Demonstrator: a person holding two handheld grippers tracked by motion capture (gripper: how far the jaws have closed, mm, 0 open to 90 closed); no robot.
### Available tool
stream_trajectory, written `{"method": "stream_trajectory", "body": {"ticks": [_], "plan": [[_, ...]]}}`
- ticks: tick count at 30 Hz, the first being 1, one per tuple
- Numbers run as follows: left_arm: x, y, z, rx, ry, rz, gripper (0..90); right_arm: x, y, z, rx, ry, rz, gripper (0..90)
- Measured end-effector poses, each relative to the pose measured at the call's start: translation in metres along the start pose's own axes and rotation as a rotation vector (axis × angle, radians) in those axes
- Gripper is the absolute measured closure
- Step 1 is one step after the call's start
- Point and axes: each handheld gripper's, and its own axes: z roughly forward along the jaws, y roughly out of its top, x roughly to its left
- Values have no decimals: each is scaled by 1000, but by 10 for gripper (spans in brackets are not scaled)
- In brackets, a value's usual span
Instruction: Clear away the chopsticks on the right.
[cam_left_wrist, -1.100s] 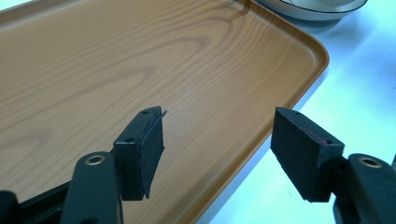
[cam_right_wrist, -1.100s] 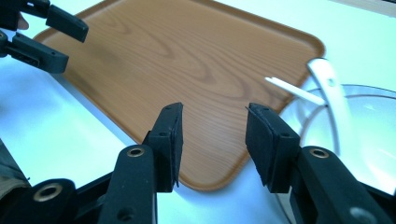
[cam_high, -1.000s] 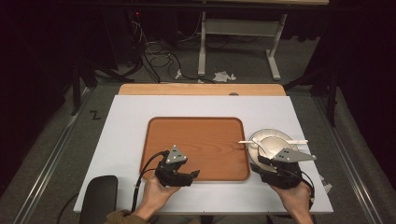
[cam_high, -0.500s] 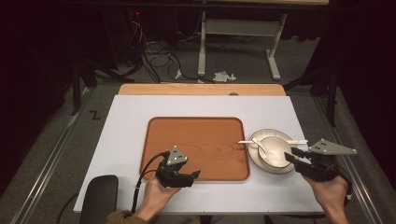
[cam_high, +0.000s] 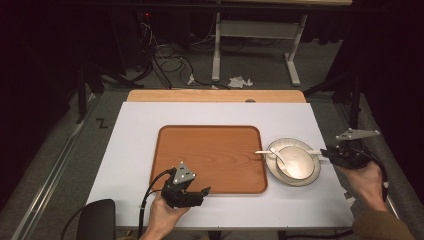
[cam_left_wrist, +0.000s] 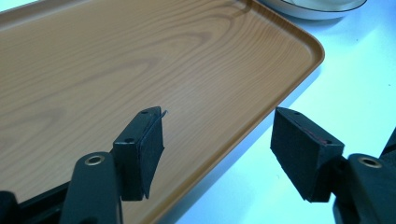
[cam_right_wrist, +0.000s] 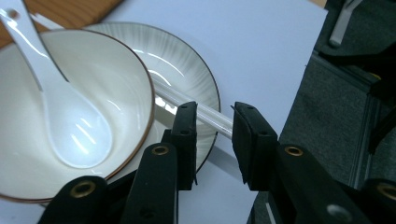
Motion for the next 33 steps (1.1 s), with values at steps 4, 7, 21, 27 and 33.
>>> {"method": "stream_trajectory", "body": {"ticks": [4,7,21,27,33], "plan": [[0,-5,-4,2,19,-15,346,-7,7,18,36,29,-30,715],[0,-8,-7,5,32,-21,346,-10,13,28,43,49,-42,717],[0,-17,-16,1,73,-51,346,-13,22,59,133,116,-87,719],[1,-17,-17,2,77,-50,345,-15,24,65,158,133,-79,718],[1,-18,-18,0,83,-49,345,-17,27,70,172,141,-71,719]]}}
